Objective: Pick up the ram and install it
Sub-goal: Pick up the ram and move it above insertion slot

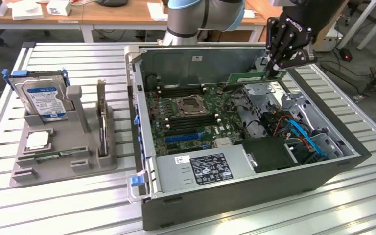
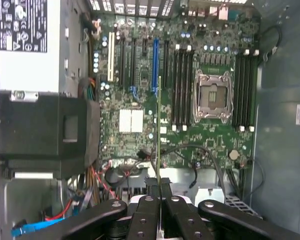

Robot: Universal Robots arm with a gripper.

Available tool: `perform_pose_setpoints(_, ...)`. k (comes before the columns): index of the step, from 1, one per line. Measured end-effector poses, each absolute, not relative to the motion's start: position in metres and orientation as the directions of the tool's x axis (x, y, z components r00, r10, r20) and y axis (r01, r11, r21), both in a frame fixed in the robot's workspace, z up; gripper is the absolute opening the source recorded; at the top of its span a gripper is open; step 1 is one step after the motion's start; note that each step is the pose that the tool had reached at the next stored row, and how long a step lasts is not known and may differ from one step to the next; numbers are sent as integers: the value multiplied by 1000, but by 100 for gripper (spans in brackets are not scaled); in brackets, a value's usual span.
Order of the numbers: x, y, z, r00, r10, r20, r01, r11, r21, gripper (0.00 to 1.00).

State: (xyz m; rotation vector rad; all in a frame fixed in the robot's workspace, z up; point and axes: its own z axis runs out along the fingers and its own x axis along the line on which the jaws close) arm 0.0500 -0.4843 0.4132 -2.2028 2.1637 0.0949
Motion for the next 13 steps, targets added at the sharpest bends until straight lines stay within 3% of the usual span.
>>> perform_pose_setpoints(13, 13, -484, 412, 4, -997, -81, -1000, -5, 6, 11)
